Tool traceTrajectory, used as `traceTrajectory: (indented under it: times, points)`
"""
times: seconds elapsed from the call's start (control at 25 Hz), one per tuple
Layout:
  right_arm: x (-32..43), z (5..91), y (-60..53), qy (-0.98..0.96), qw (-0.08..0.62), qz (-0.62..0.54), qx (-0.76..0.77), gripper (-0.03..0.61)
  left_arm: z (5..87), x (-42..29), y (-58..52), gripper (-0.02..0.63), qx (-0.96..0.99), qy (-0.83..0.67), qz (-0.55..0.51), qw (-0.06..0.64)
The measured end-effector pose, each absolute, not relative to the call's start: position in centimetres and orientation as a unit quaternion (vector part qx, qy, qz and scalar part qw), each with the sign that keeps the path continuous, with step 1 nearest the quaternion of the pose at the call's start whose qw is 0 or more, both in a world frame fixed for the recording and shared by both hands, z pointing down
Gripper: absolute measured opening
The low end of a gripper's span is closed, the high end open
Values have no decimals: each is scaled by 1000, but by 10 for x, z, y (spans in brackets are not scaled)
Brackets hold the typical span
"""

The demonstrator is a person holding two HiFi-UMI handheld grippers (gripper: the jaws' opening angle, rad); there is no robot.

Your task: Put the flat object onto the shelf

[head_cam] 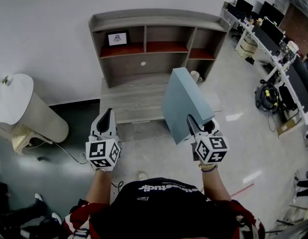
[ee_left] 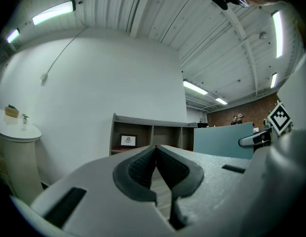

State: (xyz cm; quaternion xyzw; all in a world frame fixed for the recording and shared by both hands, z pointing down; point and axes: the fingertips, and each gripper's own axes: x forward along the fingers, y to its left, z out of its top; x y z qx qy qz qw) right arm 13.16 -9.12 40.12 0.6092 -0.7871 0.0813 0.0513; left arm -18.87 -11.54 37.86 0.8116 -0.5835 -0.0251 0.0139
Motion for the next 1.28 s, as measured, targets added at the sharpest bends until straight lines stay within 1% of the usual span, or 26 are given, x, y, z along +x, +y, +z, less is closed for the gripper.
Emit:
traceTrajectory:
  times: [0.36,0.64,1.28]
  points:
    - [102,400,-115,-774,49,79,626,279,384,-218,-144,6,823,-568,-25,19]
    - [90,403,-125,-765,60,76,636,279,394,-236,-159,6,824,-565,-35,33]
    - [94,414,-142,-760,66,73,643,278,405,-227,-175,6,828,-558,-35,41]
